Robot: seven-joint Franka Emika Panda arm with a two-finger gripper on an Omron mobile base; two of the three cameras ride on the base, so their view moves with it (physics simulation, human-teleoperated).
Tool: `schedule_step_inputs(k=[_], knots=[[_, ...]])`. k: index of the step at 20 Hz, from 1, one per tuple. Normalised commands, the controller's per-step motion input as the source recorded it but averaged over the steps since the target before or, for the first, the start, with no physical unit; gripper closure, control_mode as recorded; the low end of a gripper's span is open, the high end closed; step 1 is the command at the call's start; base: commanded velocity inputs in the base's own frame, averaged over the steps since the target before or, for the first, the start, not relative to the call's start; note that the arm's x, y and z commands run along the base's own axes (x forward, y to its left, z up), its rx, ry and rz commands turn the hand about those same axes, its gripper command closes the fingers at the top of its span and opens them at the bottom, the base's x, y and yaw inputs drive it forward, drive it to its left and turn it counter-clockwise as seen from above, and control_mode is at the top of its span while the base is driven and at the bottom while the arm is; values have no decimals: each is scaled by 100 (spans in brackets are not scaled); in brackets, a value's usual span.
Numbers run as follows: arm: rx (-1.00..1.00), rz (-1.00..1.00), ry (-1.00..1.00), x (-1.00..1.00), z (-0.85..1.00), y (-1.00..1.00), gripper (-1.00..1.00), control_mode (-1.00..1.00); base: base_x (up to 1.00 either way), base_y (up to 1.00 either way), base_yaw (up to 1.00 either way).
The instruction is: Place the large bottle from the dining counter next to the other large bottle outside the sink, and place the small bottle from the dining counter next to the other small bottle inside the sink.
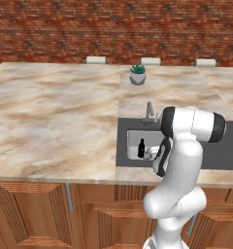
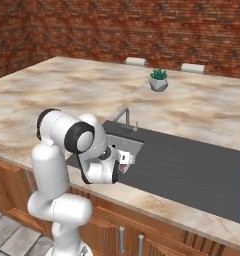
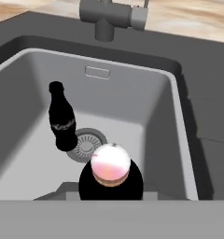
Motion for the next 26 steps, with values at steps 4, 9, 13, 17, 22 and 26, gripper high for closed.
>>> schedule_step_inputs(k=[4,9,13,17,22,26], knots=[[0,0,-1,35,-5,-13,100,-100,0,0,0],[0,0,-1,35,0,-3,100,-100,0,0,0],[0,0,0,33,0,0,100,-100,0,0,0],[0,0,0,33,-15,0,100,-100,0,0,0],[0,0,0,34,-33,0,100,-100,0,0,0],[0,0,0,35,-38,0,100,-100,0,0,0]])
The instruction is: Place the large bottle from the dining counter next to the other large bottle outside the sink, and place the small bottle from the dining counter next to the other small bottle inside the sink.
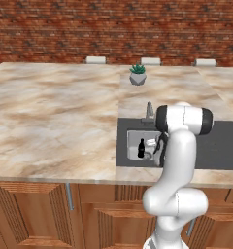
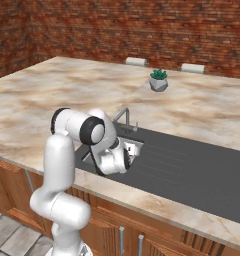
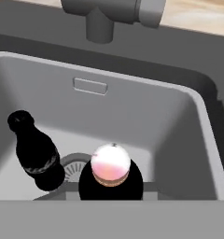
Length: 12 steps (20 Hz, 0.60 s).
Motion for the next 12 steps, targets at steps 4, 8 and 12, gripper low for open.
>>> schedule_step_inputs(k=[4,8,12], knots=[[0,0,0,37,-30,0,-100,-100,0,0,0],[-1,1,-7,-24,-9,-6,-100,-100,0,0,0],[-5,9,-17,-81,0,-26,-100,-100,0,0,0]])
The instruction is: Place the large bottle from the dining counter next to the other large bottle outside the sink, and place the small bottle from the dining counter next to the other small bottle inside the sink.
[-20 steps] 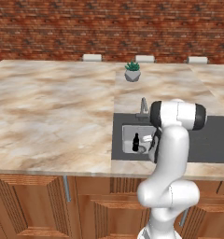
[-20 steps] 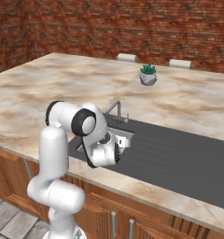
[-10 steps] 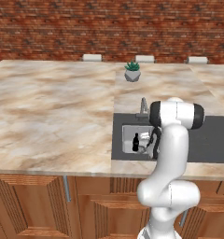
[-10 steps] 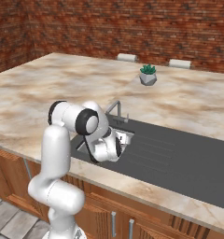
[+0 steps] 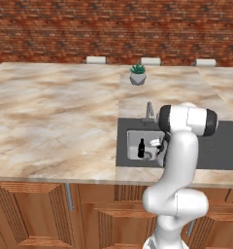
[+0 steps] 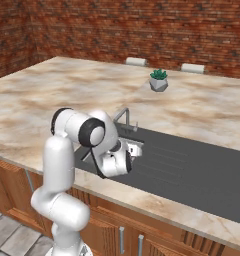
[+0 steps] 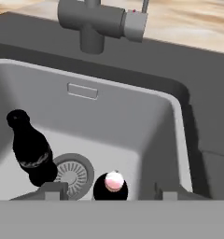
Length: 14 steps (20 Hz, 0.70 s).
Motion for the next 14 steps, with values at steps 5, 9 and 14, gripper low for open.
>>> schedule_step_inputs(k=[5,9,14], knots=[[-6,11,-19,-82,0,-30,-100,-100,0,0,0],[-4,7,-21,-49,16,-31,-100,-100,0,0,0],[1,4,-18,-19,74,-12,-100,-100,0,0,0]])
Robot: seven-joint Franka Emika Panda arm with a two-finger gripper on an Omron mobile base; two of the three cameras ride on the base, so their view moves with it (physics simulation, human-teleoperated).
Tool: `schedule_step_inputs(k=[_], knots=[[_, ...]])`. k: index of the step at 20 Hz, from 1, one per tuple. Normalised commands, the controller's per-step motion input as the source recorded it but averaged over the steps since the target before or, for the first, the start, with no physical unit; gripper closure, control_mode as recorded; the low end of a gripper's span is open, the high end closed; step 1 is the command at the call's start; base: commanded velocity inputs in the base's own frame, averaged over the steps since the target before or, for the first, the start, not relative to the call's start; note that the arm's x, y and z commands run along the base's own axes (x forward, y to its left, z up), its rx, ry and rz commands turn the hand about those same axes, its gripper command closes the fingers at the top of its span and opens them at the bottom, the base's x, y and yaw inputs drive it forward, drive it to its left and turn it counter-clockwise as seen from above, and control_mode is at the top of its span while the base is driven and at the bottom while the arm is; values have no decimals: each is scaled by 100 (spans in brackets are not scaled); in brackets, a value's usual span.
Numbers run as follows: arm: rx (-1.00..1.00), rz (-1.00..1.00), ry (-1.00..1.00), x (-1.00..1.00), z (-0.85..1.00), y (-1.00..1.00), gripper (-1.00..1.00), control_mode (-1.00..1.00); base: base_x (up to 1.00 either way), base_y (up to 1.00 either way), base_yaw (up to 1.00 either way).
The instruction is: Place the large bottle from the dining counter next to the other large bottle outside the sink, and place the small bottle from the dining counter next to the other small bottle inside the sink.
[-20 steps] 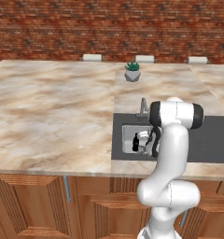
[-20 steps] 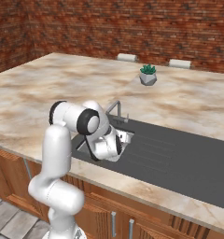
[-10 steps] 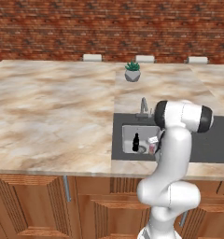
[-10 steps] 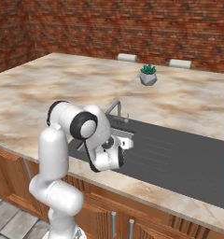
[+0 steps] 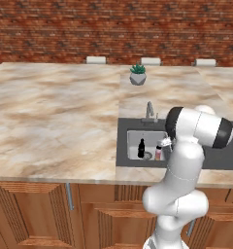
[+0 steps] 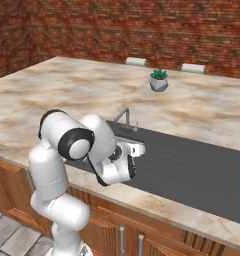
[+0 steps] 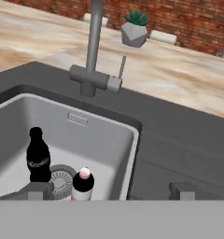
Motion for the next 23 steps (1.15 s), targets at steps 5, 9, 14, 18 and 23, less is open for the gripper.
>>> schedule_step_inputs(k=[5,9,14,18,23], knots=[[11,0,-7,-8,69,-1,-100,-100,0,0,0],[9,0,0,-7,26,0,-100,-100,0,0,0],[3,0,0,-16,4,0,-100,-100,0,0,0],[0,0,0,-28,11,0,-100,-100,0,0,0],[-2,0,1,-25,19,0,-100,-100,0,0,0]])
